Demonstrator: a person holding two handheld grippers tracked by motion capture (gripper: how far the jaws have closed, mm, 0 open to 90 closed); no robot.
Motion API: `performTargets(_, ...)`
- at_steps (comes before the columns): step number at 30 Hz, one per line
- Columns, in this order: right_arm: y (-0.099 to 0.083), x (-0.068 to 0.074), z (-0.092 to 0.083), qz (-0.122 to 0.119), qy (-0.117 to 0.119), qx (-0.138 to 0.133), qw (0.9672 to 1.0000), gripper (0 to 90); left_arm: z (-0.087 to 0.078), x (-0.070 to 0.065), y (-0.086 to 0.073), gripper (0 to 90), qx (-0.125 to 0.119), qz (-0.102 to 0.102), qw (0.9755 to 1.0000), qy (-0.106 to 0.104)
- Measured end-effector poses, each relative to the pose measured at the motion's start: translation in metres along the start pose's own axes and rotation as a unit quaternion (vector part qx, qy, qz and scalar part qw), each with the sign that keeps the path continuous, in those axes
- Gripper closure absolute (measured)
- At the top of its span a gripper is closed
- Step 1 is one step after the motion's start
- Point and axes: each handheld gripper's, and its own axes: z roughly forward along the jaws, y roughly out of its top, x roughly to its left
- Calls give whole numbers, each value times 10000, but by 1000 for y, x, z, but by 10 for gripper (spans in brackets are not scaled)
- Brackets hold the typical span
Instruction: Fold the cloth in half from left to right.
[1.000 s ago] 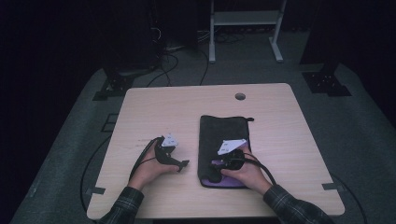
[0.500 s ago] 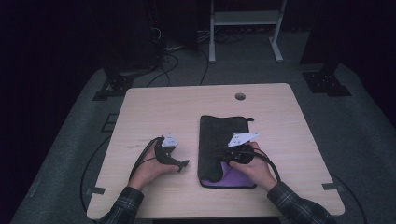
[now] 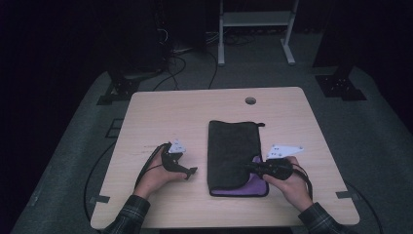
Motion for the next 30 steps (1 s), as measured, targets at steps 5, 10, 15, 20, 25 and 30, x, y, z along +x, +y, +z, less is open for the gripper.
performTargets(5,-18,3,-5,-80,-203,296,9993,793,0,0,0,0,1,-4,10000,10)
performTargets(10,-31,6,-12,-224,-426,614,9970,791,0,0,0,0,1,11,10000,20)
performTargets(15,-45,8,-27,-320,-615,825,9942,795,0,0,0,0,0,4,10000,23)
performTargets(20,-55,6,-48,-170,-714,729,9946,773,0,0,0,0,-2,4,10000,25)
performTargets(25,-57,-8,-62,42,-870,354,9956,652,0,0,0,0,-1,0,10000,26)
performTargets(30,-52,-26,-56,67,-1045,280,9941,576,-1,0,-1,22,-73,8,10000,13)
